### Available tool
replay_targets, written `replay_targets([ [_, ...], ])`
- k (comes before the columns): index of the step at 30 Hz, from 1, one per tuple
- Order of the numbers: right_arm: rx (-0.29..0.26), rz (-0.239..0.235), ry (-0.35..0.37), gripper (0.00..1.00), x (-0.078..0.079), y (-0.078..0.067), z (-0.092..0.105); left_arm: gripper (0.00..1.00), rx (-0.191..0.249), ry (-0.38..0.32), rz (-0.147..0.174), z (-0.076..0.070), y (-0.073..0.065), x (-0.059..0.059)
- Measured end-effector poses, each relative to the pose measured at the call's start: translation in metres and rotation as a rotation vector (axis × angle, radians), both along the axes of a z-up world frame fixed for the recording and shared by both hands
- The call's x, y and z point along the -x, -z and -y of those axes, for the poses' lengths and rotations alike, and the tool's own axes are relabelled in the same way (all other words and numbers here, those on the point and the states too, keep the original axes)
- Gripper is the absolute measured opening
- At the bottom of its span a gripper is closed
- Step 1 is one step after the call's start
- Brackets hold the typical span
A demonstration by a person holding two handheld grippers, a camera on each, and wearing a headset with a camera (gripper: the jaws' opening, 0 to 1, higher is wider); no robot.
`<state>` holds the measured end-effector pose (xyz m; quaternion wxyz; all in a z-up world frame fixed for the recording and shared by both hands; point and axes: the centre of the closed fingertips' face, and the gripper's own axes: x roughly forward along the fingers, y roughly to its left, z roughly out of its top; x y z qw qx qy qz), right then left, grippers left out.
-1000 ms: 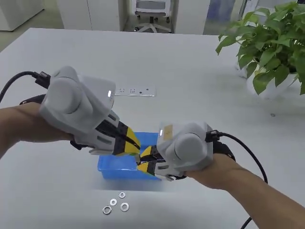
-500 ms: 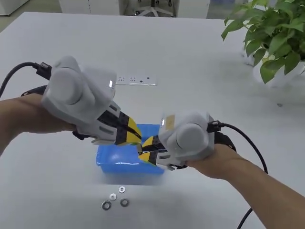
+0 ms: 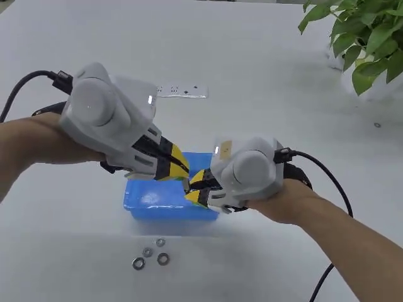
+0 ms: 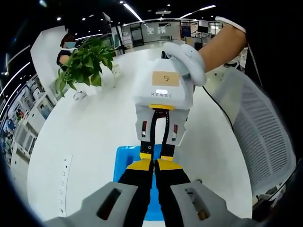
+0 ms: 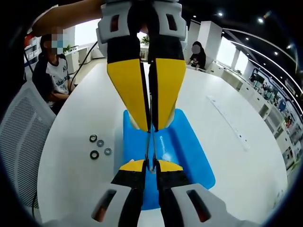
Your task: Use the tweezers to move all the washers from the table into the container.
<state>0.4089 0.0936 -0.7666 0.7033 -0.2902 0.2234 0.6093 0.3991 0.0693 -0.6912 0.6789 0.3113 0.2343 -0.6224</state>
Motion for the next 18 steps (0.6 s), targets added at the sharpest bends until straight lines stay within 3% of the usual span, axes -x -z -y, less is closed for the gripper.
replay_targets([
  [18, 0.005, -0.023, 0.01, 0.11, -0.0035, 0.0067, 0.0014, 0.06, 0.0, 0.002, -0.012, 0.0012, 0.0061, -0.0041],
])
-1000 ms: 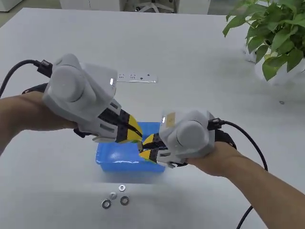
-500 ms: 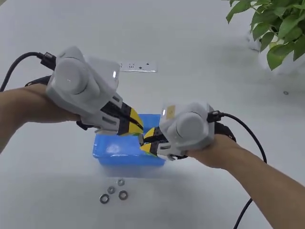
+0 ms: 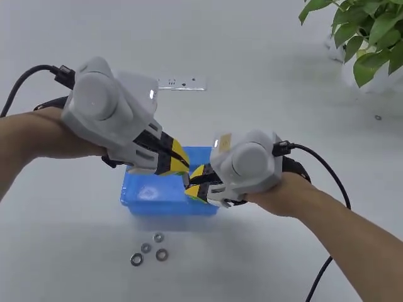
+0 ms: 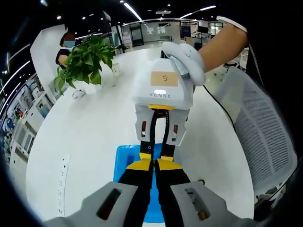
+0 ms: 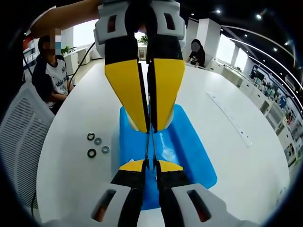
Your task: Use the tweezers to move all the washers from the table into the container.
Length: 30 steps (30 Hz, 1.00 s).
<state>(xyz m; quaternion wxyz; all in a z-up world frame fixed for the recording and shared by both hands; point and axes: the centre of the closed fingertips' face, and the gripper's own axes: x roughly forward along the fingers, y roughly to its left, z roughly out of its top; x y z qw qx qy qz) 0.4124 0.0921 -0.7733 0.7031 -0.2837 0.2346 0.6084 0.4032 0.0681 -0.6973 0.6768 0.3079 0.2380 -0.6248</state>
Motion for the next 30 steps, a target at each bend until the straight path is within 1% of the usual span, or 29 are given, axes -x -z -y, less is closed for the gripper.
replay_targets([
  [7, -0.002, 0.008, 0.0, 0.11, 0.001, -0.004, 0.0, 0.06, 0.003, 0.002, 0.006, 0.001, -0.004, 0.001],
  [15, -0.008, 0.027, 0.004, 0.11, 0.004, -0.014, 0.0, 0.06, 0.002, 0.006, 0.025, 0.002, -0.014, 0.005],
  [18, -0.013, 0.034, 0.004, 0.11, 0.007, -0.02, 0.0, 0.06, 0.003, 0.007, 0.033, 0.002, -0.02, 0.009],
  [24, -0.013, 0.047, 0.0, 0.11, 0.014, -0.026, -0.001, 0.06, 0.001, 0.009, 0.041, 0.002, -0.026, 0.016],
  [30, -0.018, 0.062, -0.002, 0.11, 0.022, -0.036, -0.002, 0.06, -0.003, 0.009, 0.055, -0.001, -0.036, 0.027],
])
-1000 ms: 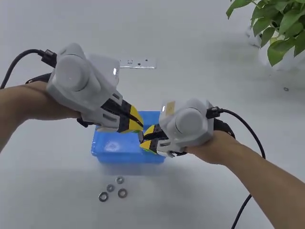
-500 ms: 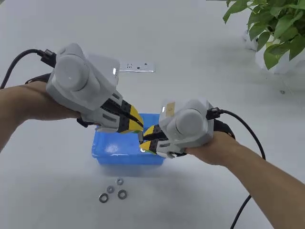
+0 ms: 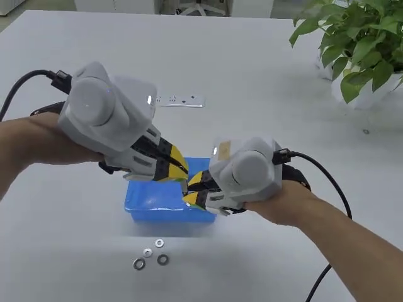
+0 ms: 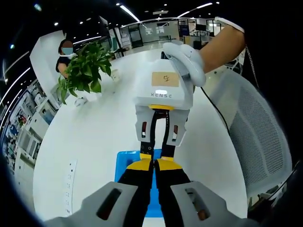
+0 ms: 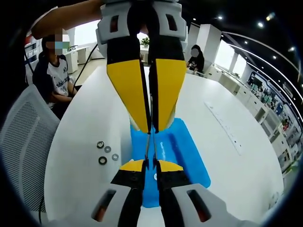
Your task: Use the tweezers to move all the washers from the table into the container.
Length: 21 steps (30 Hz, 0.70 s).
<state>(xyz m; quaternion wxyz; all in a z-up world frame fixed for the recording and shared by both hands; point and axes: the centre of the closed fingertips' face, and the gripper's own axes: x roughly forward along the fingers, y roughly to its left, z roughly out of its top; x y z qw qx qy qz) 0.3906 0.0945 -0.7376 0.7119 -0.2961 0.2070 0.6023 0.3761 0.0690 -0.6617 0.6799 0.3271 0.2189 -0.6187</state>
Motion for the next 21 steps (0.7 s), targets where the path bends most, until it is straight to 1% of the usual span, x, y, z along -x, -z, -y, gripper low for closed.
replay_targets([
  [3, -0.004, 0.007, -0.005, 0.11, 0.007, -0.004, -0.002, 0.06, -0.004, 0.0, 0.002, -0.002, -0.003, 0.005],
  [7, -0.004, 0.007, -0.012, 0.11, 0.015, -0.004, -0.004, 0.06, -0.005, -0.003, -0.001, -0.003, -0.003, 0.012],
  [11, -0.003, 0.002, -0.018, 0.11, 0.023, -0.004, -0.005, 0.06, -0.001, -0.01, -0.009, -0.004, -0.002, 0.022],
  [21, -0.006, -0.02, -0.037, 0.11, 0.045, 0.005, -0.012, 0.06, 0.004, -0.026, -0.034, -0.01, 0.006, 0.041],
])
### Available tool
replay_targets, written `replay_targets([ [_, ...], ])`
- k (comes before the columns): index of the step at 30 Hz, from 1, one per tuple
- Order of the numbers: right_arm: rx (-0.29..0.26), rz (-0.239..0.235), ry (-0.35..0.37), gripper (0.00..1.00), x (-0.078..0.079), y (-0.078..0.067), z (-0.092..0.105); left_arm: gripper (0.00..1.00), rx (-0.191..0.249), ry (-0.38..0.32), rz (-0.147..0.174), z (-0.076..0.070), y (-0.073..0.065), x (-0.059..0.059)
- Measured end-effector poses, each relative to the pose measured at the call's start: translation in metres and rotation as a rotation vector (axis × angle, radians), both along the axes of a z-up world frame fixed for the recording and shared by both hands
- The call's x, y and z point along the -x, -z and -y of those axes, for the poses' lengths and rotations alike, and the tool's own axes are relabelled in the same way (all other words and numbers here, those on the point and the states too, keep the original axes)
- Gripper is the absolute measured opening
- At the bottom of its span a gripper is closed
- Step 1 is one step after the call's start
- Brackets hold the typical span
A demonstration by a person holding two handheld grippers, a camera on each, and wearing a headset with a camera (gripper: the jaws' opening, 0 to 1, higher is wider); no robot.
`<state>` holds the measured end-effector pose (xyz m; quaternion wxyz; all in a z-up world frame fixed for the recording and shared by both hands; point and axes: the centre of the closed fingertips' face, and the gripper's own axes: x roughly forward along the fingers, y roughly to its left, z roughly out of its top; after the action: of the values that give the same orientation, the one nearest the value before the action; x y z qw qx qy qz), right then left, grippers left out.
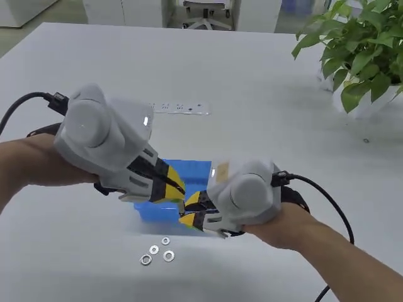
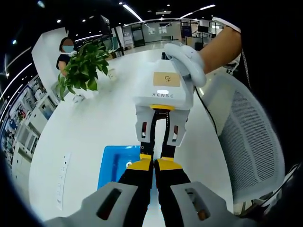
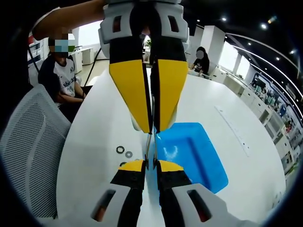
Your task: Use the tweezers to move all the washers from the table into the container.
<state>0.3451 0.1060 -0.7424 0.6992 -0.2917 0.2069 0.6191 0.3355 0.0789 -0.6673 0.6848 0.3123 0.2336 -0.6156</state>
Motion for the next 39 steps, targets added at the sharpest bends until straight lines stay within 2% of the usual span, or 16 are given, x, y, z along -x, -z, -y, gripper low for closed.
replay_targets([
  [8, -0.004, -0.021, -0.01, 0.12, 0.011, 0.006, -0.003, 0.06, 0.004, -0.015, -0.025, -0.004, 0.008, 0.008],
  [24, 0.0, -0.053, -0.036, 0.12, 0.029, 0.026, -0.01, 0.06, -0.018, -0.034, -0.066, -0.012, 0.028, 0.024],
  [39, 0.009, -0.077, -0.068, 0.12, 0.043, 0.038, -0.018, 0.06, -0.038, -0.048, -0.097, -0.019, 0.038, 0.039],
])
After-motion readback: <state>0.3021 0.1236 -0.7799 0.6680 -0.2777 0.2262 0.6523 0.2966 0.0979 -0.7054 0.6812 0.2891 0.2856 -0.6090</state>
